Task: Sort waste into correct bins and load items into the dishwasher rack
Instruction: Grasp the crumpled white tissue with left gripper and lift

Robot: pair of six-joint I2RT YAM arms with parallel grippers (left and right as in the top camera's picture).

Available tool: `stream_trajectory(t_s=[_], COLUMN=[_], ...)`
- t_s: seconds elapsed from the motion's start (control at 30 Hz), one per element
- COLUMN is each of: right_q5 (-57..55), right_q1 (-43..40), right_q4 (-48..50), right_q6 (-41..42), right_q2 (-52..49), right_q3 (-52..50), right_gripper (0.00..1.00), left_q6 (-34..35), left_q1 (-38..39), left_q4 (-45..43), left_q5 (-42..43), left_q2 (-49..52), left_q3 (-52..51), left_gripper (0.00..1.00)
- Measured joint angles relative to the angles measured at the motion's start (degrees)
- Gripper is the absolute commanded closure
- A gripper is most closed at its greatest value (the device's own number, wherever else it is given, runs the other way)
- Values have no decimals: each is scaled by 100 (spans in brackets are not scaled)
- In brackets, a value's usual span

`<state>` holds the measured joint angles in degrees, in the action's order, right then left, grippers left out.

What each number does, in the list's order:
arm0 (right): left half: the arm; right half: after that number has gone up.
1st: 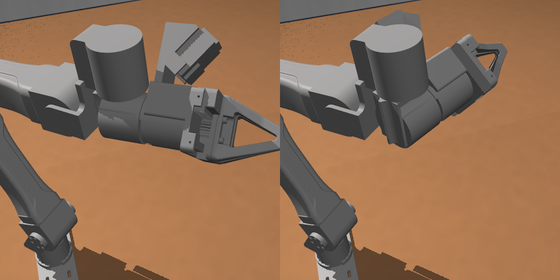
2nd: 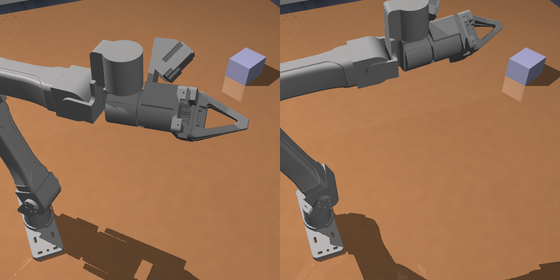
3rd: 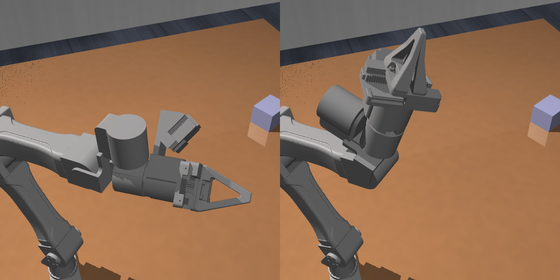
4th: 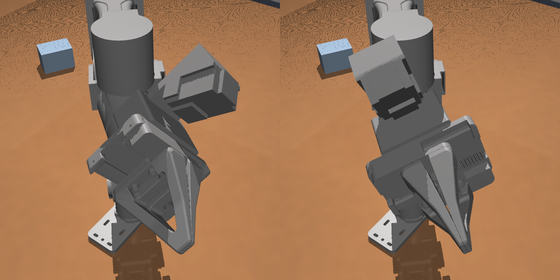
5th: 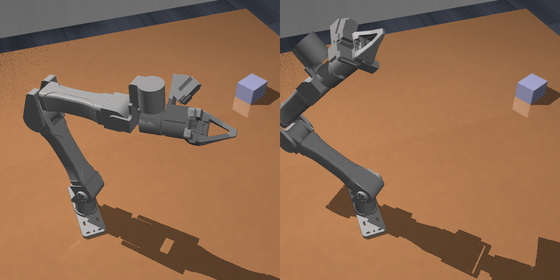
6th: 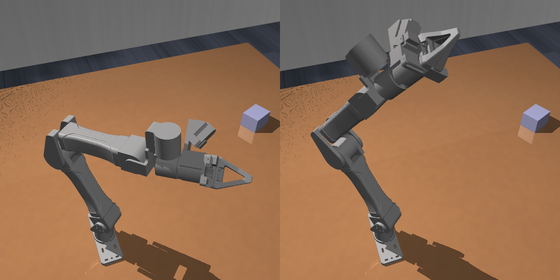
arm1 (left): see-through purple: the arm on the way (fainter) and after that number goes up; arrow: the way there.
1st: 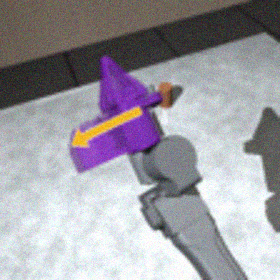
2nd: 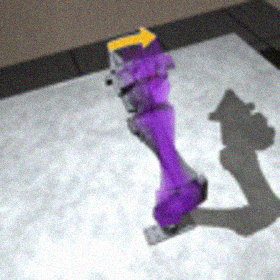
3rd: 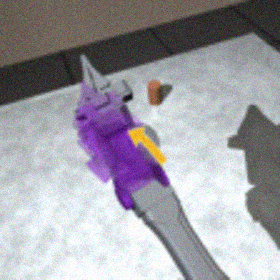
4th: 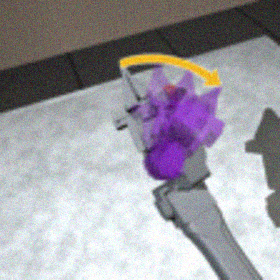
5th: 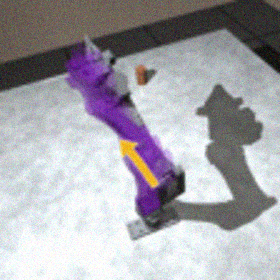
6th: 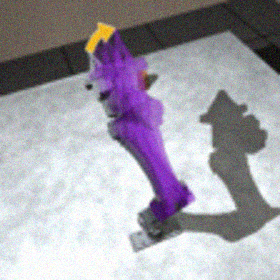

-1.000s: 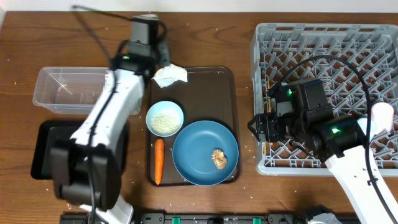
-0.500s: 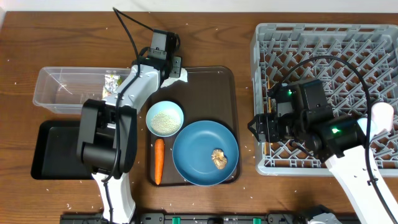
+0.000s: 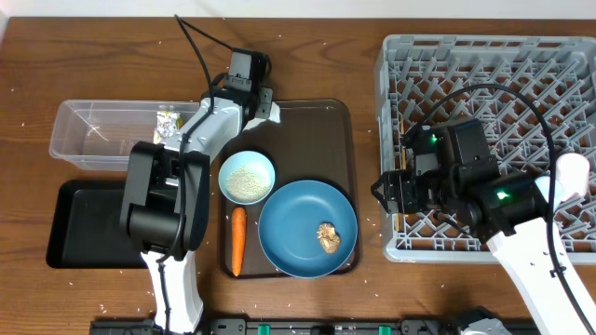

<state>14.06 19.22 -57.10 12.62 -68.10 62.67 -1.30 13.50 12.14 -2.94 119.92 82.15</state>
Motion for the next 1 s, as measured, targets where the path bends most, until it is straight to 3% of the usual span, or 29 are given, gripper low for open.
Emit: stream_trajectory(t_s=[0.37, 0.63, 0.77, 1.0], right_q5=[0, 0, 0, 0], right_q1=[0, 0, 0, 0], right_q4=[-4, 26, 28, 31], right_q6=[0, 0, 0, 0], right_q2=[0, 0, 0, 0], right_q3=[0, 0, 0, 0], right_gripper=[26, 26, 27, 25], left_q6=[61, 120, 59, -247], left_q1=[0, 0, 0, -313], left_q4=[772, 1394, 1668, 2013], left_q5=[302, 306, -146, -1270], left_q2=[-109, -1591, -2133, -2105], left_q3=[-4, -7, -2, -13], left_gripper=[94, 94, 94, 94])
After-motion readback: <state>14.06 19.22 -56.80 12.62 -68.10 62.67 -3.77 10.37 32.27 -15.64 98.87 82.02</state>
